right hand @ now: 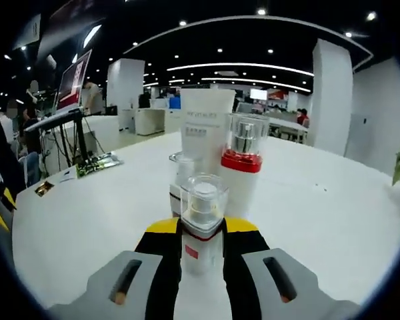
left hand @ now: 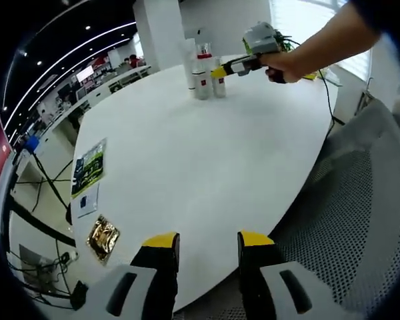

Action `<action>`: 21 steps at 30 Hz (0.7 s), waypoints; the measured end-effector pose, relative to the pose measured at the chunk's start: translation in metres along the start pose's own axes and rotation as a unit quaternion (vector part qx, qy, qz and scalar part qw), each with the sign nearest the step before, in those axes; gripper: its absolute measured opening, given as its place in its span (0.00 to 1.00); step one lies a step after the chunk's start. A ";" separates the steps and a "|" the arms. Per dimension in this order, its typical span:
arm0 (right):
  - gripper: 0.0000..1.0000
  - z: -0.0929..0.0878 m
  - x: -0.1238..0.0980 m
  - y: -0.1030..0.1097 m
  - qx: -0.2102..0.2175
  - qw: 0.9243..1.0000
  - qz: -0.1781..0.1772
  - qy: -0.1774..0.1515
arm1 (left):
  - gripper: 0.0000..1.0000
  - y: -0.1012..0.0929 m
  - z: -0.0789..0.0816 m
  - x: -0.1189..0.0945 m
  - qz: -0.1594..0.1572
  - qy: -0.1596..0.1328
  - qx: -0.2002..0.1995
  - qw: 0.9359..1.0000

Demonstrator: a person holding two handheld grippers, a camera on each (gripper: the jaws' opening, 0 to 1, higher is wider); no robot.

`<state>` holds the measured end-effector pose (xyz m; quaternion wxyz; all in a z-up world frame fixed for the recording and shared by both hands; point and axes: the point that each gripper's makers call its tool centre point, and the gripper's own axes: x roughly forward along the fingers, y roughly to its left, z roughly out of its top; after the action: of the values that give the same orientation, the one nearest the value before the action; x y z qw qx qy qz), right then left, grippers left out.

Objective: Arrange the skincare products in the storage area until every visible bottle or jar stands upright without overlapping.

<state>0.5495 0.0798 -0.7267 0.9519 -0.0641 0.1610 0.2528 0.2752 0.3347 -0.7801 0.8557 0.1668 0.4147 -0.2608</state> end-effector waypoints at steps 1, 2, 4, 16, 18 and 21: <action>0.20 0.000 0.000 0.000 -0.002 1.000 0.000 -0.001 | 0.35 0.000 0.000 0.000 0.000 0.000 -0.001 1.000; 0.20 0.001 0.000 0.001 -0.004 1.000 0.000 -0.001 | 0.35 0.000 0.000 0.000 0.000 0.000 0.000 1.000; 0.20 0.002 0.001 0.001 -0.004 1.000 0.001 0.000 | 0.35 0.000 0.001 0.000 0.000 -0.001 0.000 1.000; 0.21 0.006 0.011 -0.002 -0.002 0.999 0.011 0.033 | 0.35 0.000 0.004 -0.001 -0.001 -0.007 0.004 1.000; 0.22 0.005 0.010 0.000 -0.006 0.999 0.013 0.032 | 0.35 0.000 0.003 -0.001 0.000 -0.006 0.005 1.000; 0.23 0.002 0.010 0.002 0.001 0.999 0.016 0.039 | 0.35 0.001 0.003 -0.001 0.001 -0.006 0.007 1.000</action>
<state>0.5568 0.0867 -0.7282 0.9408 -0.0700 0.1995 0.2650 0.2767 0.3342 -0.7771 0.8572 0.1719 0.4077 -0.2634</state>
